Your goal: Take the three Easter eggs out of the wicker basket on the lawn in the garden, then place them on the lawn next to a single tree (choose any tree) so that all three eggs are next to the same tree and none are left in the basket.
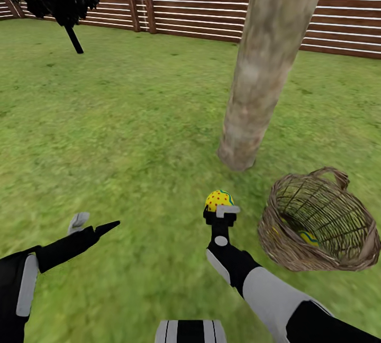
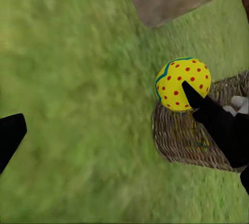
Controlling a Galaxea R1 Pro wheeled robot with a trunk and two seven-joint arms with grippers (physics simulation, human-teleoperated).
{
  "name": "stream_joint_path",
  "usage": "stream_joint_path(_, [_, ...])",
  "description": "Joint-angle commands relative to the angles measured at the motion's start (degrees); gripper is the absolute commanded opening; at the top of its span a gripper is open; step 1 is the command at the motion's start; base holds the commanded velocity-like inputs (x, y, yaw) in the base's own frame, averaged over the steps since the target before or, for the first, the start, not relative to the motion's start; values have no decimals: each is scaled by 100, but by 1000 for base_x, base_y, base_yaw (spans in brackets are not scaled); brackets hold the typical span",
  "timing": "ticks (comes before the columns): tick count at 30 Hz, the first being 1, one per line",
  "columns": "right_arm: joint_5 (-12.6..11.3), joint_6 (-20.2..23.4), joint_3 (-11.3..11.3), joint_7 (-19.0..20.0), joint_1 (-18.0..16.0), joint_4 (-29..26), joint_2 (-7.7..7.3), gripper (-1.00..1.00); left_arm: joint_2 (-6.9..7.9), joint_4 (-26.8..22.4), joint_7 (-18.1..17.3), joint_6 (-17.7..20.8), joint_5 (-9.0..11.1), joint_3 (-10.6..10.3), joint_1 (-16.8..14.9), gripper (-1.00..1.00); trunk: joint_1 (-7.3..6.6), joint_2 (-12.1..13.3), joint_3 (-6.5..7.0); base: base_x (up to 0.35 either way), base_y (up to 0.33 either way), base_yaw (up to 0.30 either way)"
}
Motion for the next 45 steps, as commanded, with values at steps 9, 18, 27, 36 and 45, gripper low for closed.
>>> stream_joint_path(9, [-387, -3, -56, 504, 4, 15, 0, -100, 3, 7, -32, 25, 8, 18, -2, 100, 2, -2, -4, 320, 179, 0])
stream_joint_path(18, [-604, 11, -848, 614, 4, 91, -150, -100, 7, -3, -39, 28, 17, 280, -1, 100, 2, -2, -4, 210, 66, 0])
stream_joint_path(27, [-597, -134, -976, 802, 4, 218, -176, -100, 13, -20, -307, 31, 23, 281, -2, 100, 20, -11, -159, 2, 0, 0])
stream_joint_path(36, [-597, -322, -972, 798, 4, 214, -182, -100, 25, -19, -309, 31, 7, 281, -2, 100, 44, -23, -359, 0, 0, 0])
stream_joint_path(45, [-596, -323, -980, 799, 4, 226, -186, -100, 17, -12, -309, 31, -1, 281, -2, 100, 67, -35, -558, 0, 0, 0])
